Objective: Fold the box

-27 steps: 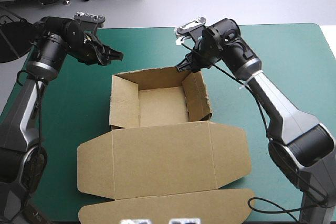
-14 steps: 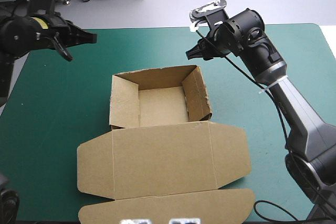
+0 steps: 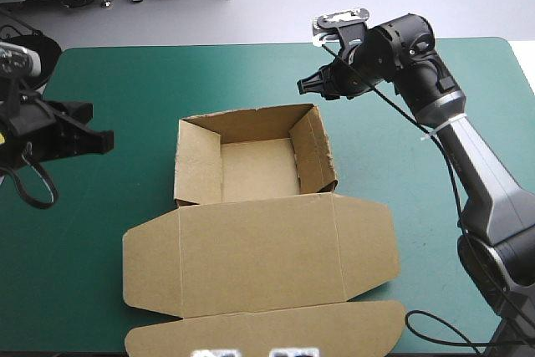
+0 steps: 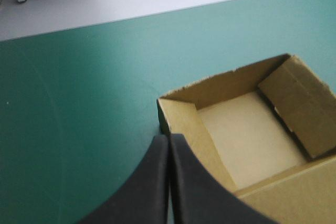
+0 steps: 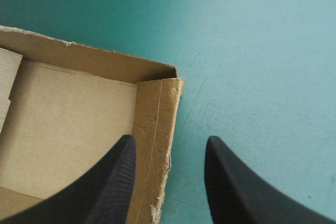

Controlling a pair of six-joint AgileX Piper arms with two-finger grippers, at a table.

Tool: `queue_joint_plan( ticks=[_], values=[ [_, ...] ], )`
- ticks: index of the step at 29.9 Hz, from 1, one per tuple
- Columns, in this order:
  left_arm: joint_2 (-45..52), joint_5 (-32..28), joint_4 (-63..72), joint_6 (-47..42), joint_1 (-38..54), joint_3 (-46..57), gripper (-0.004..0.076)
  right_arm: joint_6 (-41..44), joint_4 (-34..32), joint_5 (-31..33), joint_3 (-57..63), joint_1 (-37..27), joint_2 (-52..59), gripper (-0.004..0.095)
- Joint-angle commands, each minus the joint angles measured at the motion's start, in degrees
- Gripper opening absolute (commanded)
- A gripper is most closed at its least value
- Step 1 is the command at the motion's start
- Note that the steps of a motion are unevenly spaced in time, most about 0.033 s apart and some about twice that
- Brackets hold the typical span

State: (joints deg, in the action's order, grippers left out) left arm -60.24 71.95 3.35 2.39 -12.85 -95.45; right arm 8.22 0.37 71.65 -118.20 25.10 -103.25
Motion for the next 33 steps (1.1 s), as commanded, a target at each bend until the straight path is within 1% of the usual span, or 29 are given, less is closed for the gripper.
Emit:
queue_joint_plan(
  ticks=[1,4,8,10,13,20,27,29,33],
  values=[
    [4.8,1.4,-0.1,0.1,-0.2,6.9,-0.0009,-0.8,4.4,-0.1,-1.0,-1.8,1.5,0.0387],
    [8.3,1.0,-0.1,0.1,-0.2,14.1,-0.0009,-0.8,4.0,-0.1,1.2,-1.9,0.8,0.0387],
    [11.3,1.0,-0.2,0.1,-0.2,21.0,-0.0009,-1.2,4.1,-0.1,7.1,-1.9,0.0,0.0387],
    [12.3,0.1,-0.2,0.1,-0.2,23.8,-0.0009,-2.4,4.6,-0.1,9.5,-1.9,-0.7,0.0387],
    [13.1,-1.3,0.0,0.1,-0.2,27.1,-0.0009,-3.6,6.4,-0.1,12.0,-1.9,-1.5,0.0387],
    [13.3,-2.0,0.3,0.0,-0.2,31.2,-0.0009,-6.8,11.2,-0.1,14.1,-1.9,-3.8,0.0387],
    [15.8,-2.0,0.3,-0.8,-0.2,37.7,-0.0009,-7.1,12.0,-0.1,14.7,-1.9,-7.3,0.0385],
    [17.5,-2.1,0.3,-1.3,-0.2,40.4,-0.0009,-7.1,12.5,-0.1,14.7,-1.9,-8.6,0.0360],
    [20.8,-2.3,0.3,-2.0,-0.2,45.1,-0.0009,-8.2,12.7,-0.1,14.7,-1.9,-10.5,0.0278]
  ],
)
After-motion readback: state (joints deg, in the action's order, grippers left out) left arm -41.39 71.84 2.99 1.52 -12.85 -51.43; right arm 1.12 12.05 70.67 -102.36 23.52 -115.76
